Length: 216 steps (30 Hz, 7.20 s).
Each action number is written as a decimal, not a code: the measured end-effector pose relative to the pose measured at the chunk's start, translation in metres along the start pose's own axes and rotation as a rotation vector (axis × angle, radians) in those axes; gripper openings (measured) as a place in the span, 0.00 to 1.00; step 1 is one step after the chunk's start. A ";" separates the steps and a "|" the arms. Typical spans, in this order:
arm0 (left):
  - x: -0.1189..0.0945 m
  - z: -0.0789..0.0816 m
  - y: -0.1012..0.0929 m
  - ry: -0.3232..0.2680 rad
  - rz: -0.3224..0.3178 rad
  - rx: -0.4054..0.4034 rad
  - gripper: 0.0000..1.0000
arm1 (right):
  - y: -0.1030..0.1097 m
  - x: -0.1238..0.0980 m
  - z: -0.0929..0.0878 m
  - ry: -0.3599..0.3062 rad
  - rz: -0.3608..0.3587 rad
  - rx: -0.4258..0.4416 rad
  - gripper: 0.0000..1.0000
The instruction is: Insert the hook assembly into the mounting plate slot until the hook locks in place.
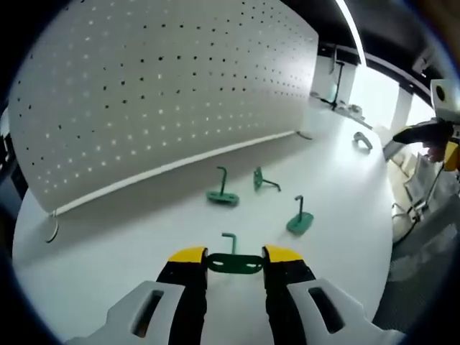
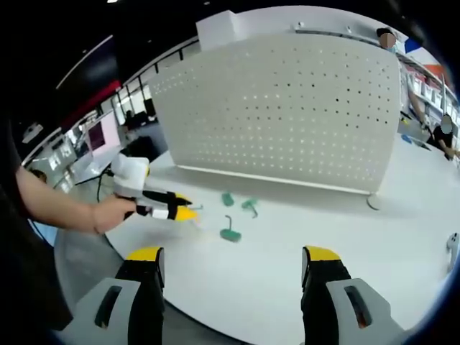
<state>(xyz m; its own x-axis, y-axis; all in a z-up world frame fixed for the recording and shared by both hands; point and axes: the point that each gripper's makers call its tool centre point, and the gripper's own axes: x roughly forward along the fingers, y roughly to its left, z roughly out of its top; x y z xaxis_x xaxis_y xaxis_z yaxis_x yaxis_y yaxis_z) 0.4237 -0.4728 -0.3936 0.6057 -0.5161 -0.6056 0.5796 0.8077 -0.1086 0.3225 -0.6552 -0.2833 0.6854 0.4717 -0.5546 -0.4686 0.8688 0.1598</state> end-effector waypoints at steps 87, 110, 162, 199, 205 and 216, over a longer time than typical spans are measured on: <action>-0.189 0.068 -0.116 -0.119 -0.514 0.254 0.30 | 0.129 -0.005 0.054 -0.083 0.480 0.203 0.62; -0.214 0.090 -0.161 -0.186 -0.698 0.335 0.30 | 0.180 -0.029 0.066 0.038 0.850 0.576 0.27; -0.173 0.095 -0.104 -0.157 -0.450 -0.040 0.65 | 0.112 -0.001 0.089 -0.157 0.272 0.003 0.00; -0.170 0.131 -0.118 -0.256 -0.442 -0.168 0.16 | 0.143 -0.010 0.133 -0.364 0.192 -0.238 0.00; -0.172 0.132 -0.123 -0.270 -0.456 -0.121 0.07 | 0.145 -0.009 0.132 -0.361 0.197 -0.227 0.00; -0.173 0.134 -0.120 -0.277 -0.418 -0.097 0.04 | 0.147 -0.008 0.136 -0.362 0.199 -0.230 0.00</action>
<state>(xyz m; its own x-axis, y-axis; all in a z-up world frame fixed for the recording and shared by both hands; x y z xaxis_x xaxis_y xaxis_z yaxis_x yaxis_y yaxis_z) 0.3221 -0.5182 -0.1701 0.4625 -0.8461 -0.2649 0.7576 0.5323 -0.3776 0.3235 -0.5108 -0.1446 0.7009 0.6832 -0.2049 -0.6939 0.7196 0.0262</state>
